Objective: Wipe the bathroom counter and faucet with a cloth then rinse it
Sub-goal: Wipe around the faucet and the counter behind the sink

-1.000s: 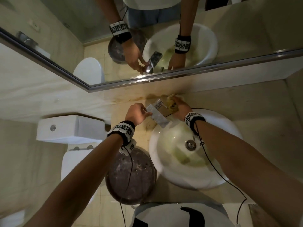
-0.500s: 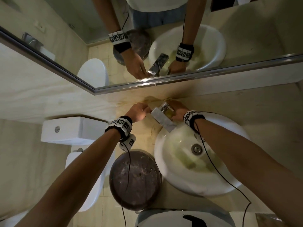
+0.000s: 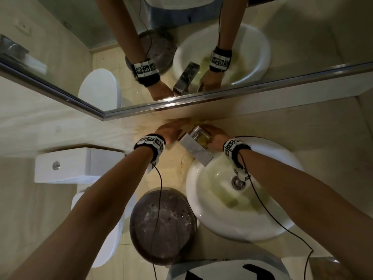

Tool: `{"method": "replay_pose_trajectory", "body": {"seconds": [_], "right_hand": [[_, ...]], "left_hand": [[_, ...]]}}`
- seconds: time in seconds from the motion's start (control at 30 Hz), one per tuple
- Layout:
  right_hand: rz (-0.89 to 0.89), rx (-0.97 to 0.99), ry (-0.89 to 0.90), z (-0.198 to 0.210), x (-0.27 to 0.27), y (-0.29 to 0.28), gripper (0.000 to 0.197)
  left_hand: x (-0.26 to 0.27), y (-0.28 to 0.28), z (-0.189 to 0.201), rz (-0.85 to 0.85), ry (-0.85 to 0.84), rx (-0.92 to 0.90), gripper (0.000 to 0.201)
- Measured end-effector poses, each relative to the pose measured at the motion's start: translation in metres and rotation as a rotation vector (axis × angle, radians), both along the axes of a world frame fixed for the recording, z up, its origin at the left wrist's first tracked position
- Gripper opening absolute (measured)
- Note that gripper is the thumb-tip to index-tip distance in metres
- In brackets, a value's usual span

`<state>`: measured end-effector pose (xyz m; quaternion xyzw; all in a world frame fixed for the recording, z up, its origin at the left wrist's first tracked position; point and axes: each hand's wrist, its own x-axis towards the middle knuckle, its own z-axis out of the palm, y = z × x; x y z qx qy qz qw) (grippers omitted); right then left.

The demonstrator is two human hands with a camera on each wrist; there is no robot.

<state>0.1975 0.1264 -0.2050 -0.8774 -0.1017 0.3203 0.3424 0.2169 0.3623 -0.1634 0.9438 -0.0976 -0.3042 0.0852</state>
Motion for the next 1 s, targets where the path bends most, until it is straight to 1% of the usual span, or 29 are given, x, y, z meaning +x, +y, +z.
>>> {"method": "replay_pose_trajectory", "body": {"seconds": [0.07, 0.13, 0.2, 0.23, 0.3, 0.33, 0.37, 0.43, 0.5, 0.57, 0.63, 0.67, 0.73, 0.8, 0.87, 0.93, 1.0], "right_hand": [[0.008, 0.020, 0.072, 0.001, 0.002, 0.007, 0.077], [0.010, 0.038, 0.068, 0.002, 0.004, 0.008, 0.082], [0.038, 0.037, 0.027, 0.009, 0.003, 0.004, 0.080], [0.040, 0.039, -0.010, 0.008, 0.004, 0.003, 0.076], [0.004, 0.056, -0.051, 0.004, 0.001, -0.001, 0.066], [-0.028, 0.048, -0.079, 0.001, -0.001, -0.004, 0.065], [-0.056, 0.008, -0.113, -0.005, -0.002, -0.007, 0.065], [-0.040, -0.175, -0.192, -0.012, -0.003, -0.014, 0.057], [-0.039, -0.305, -0.248, -0.015, -0.003, -0.017, 0.053], [-0.096, -0.335, -0.275, -0.017, 0.000, -0.018, 0.053], [-0.120, -0.315, -0.255, -0.018, 0.003, -0.017, 0.053], [-0.123, -0.307, -0.236, -0.017, 0.004, -0.016, 0.052], [-0.112, -0.286, -0.246, -0.016, 0.004, -0.014, 0.051], [-0.105, -0.246, -0.257, -0.017, 0.001, -0.013, 0.049], [-0.077, -0.229, -0.239, -0.016, 0.000, -0.011, 0.045], [0.008, -0.226, -0.224, -0.017, 0.000, -0.006, 0.043], [0.047, -0.189, -0.177, -0.016, 0.000, -0.002, 0.038]], "left_hand": [[0.000, 0.000, -0.004, -0.030, 0.009, 0.033, 0.050], [0.001, -0.003, -0.008, -0.074, -0.012, 0.053, 0.049], [0.004, -0.007, -0.010, -0.130, -0.017, 0.077, 0.047], [0.007, -0.010, -0.011, -0.151, -0.015, 0.074, 0.046], [0.011, -0.016, -0.012, -0.212, -0.042, 0.069, 0.044], [0.014, -0.021, -0.013, -0.228, -0.056, 0.077, 0.038], [0.015, -0.025, -0.013, -0.242, -0.086, 0.074, 0.033], [0.018, -0.033, -0.012, -0.311, -0.171, 0.101, 0.039], [0.019, -0.037, -0.011, -0.268, -0.176, 0.107, 0.043], [0.018, -0.037, -0.010, -0.321, -0.159, 0.187, 0.037], [0.017, -0.030, -0.013, -0.337, -0.158, 0.274, 0.026], [0.015, -0.026, -0.015, -0.337, -0.162, 0.285, 0.025], [0.007, -0.014, -0.013, -0.321, -0.184, 0.276, 0.032], [-0.001, -0.002, -0.009, -0.306, -0.162, 0.304, 0.039], [-0.006, 0.009, -0.009, -0.252, -0.169, 0.283, 0.043], [-0.010, 0.012, -0.003, -0.196, -0.232, 0.187, 0.048], [-0.011, 0.006, 0.006, -0.196, -0.260, 0.063, 0.060]]}}
